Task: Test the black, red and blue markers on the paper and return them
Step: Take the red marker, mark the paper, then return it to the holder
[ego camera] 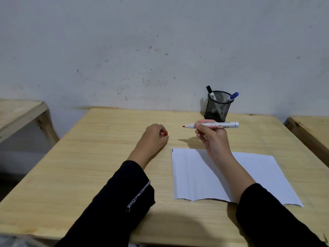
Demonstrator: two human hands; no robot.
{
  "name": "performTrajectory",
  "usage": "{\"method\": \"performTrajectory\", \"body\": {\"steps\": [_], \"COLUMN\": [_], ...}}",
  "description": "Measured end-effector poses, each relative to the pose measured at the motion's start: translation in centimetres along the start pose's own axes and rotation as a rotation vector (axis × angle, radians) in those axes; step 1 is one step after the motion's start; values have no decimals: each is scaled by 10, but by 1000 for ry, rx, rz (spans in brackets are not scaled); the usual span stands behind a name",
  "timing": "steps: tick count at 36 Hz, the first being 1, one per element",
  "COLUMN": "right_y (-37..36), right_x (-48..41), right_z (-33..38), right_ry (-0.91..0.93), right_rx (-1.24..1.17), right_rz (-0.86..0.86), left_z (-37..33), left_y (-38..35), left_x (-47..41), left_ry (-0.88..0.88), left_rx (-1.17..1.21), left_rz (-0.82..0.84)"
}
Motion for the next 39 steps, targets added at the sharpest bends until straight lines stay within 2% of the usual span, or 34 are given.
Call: {"method": "performTrajectory", "body": {"steps": [6,13,19,23,27,39], "right_y": [1,-4,-9,-9,-4,-15], "right_x": [-1,-3,-3,2,3,14], "right_z": [-2,-6,-23,-37,-42,-40], "right_ry": [-9,-14,-66,-141,-140,-85], "right_rx": [13,11,44,-46,65,233], "right_rz": [-4,-18,-97,-147,-122,-31], "left_z": [1,-10,-28,-30,-27,-27], "left_y": [0,25,23,9,3,1], "left_x": [2,40,91,103,104,102], "left_ry": [15,3,-128,-189,-249,-254], "left_rx": [4,73,58,-37,-138,-187], "left_rz": [10,-69,88,149,150,167]}}
Point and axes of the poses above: each hand's wrist, its own x-axis away from the middle knuckle, its own y-axis out of the back of the hand, z = x × y, the point moved 2 cm from there along -x, towards the middle knuckle, and after that the axes turned 14 degrees about -x, right-handed, at the moved point
